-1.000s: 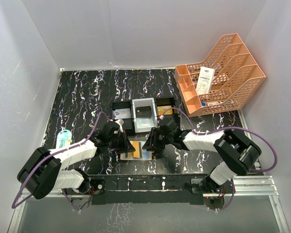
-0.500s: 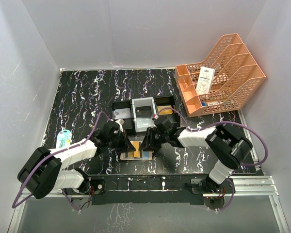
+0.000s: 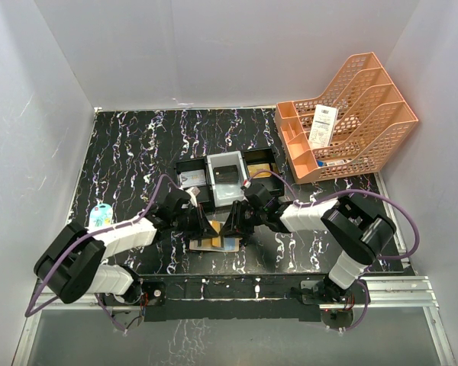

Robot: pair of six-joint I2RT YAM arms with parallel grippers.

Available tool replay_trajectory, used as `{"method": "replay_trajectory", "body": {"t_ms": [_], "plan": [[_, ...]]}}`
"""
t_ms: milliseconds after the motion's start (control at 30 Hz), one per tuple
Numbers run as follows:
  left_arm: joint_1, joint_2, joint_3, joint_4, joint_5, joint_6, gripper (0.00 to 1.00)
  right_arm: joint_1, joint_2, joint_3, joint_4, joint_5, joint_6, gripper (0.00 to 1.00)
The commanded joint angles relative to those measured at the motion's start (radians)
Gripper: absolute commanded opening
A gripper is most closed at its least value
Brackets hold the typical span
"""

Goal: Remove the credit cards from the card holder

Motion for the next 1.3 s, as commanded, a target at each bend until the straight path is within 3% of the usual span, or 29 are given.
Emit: {"method": "replay_trajectory", "body": {"t_ms": [0,267,567,900,1267], "plan": [[-0.002,-0.063,-0.006,-0.047,-0.02,0.005,0.0,0.005,-0.013,-0.029,-0.039,0.069,-0.011,0.27],[-0.001,-0.202,0.011,-0.204,-0.135,0.041,0.0,0.005,-0.099,0.016,-0.06,0.054,-0.053,0.31],[-0.003,-0.297,0.074,-0.359,-0.244,0.077,0.0,0.005,-0.244,0.21,-0.287,0.239,-0.189,0.51],[-0.002,-0.427,0.09,-0.484,-0.362,0.068,0.0,0.005,0.022,0.515,-0.409,0.29,-0.264,0.73],[-0.002,-0.517,0.096,-0.542,-0.377,0.074,0.0,0.006,0.206,0.69,-0.47,0.269,-0.318,0.75]]}}
